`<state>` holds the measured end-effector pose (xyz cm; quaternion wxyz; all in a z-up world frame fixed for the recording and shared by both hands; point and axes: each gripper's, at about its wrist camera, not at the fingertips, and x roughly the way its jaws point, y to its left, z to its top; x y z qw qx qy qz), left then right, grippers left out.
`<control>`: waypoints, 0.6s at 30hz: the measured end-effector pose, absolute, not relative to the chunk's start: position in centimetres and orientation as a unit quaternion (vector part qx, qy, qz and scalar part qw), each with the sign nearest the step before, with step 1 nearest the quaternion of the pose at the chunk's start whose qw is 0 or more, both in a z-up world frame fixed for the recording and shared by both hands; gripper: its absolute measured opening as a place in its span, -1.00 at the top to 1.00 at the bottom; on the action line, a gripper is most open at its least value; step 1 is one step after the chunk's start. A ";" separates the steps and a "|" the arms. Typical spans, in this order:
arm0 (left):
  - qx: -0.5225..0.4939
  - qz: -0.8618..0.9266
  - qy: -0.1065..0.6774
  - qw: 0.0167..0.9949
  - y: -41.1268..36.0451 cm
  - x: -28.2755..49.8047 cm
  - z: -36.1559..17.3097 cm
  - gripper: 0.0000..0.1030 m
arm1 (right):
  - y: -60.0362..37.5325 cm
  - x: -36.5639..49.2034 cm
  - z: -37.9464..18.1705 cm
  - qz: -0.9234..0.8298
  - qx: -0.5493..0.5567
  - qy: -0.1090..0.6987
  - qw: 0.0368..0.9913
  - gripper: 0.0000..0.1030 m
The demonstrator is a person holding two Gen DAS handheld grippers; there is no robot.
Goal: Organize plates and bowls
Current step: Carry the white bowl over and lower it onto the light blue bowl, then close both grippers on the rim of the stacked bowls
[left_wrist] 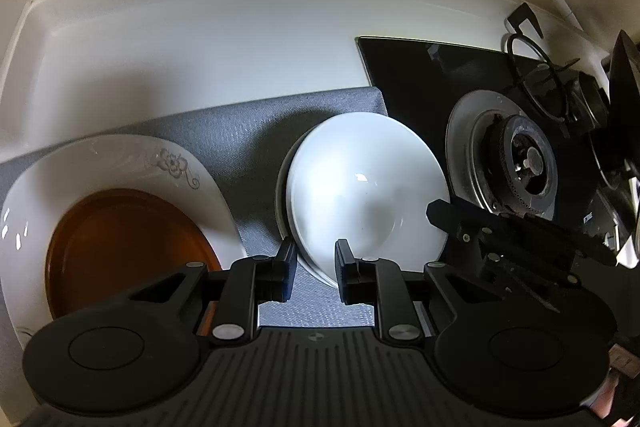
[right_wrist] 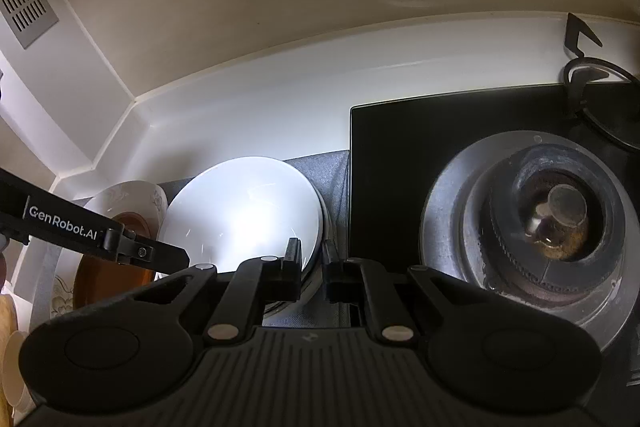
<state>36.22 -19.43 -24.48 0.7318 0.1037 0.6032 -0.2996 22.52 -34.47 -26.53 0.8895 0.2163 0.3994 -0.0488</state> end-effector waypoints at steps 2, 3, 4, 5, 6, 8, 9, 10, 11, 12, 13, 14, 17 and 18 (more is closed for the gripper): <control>0.105 -0.295 0.597 0.739 -19.3 36.4 -24.3 0.59 | -34.8 22.1 -26.5 -0.045 0.233 0.396 0.887 0.72; 0.105 -0.294 0.593 0.743 -19.2 36.5 -24.3 0.59 | -35.1 21.9 -26.5 -0.044 0.247 0.392 0.885 0.64; 0.104 -0.293 0.590 0.745 -19.1 36.6 -24.2 0.59 | -35.3 21.6 -26.5 -0.051 0.253 0.388 0.885 0.55; 0.101 -0.292 0.590 0.746 -19.0 36.8 -24.3 0.59 | -35.5 21.3 -26.5 -0.058 0.257 0.384 0.885 0.44; 0.099 -0.292 0.590 0.746 -19.0 36.9 -24.4 0.59 | -35.6 21.0 -26.5 -0.060 0.263 0.381 0.884 0.36; 0.096 -0.297 0.592 0.743 -19.2 37.1 -24.8 0.59 | -35.8 20.9 -26.7 -0.056 0.275 0.379 0.882 0.30; 0.094 -0.299 0.593 0.742 -19.3 37.2 -25.0 0.59 | -35.7 20.9 -26.7 -0.052 0.278 0.380 0.881 0.30; 0.092 -0.298 0.595 0.741 -19.5 37.2 -25.2 0.53 | -35.6 21.0 -26.8 -0.049 0.278 0.381 0.881 0.30; 0.095 -0.294 0.592 0.744 -19.6 37.2 -25.4 0.48 | -35.4 21.1 -26.8 -0.046 0.277 0.381 0.881 0.30; 0.100 -0.293 0.590 0.746 -19.9 37.2 -25.5 0.44 | -35.2 21.3 -26.9 -0.043 0.277 0.382 0.881 0.30; 0.106 -0.294 0.588 0.746 -20.1 37.1 -25.6 0.43 | -35.0 21.5 -27.1 -0.040 0.279 0.383 0.880 0.30; 0.114 -0.297 0.587 0.744 -20.2 37.1 -25.8 0.43 | -34.9 21.6 -27.3 -0.040 0.280 0.384 0.879 0.30; 0.104 -0.299 0.609 0.727 -19.8 37.4 -27.1 0.46 | -34.4 22.0 -28.0 -0.046 0.277 0.390 0.877 0.26; 0.096 -0.299 0.617 0.721 -19.6 37.4 -27.6 0.48 | -34.3 22.0 -28.2 -0.047 0.277 0.393 0.876 0.28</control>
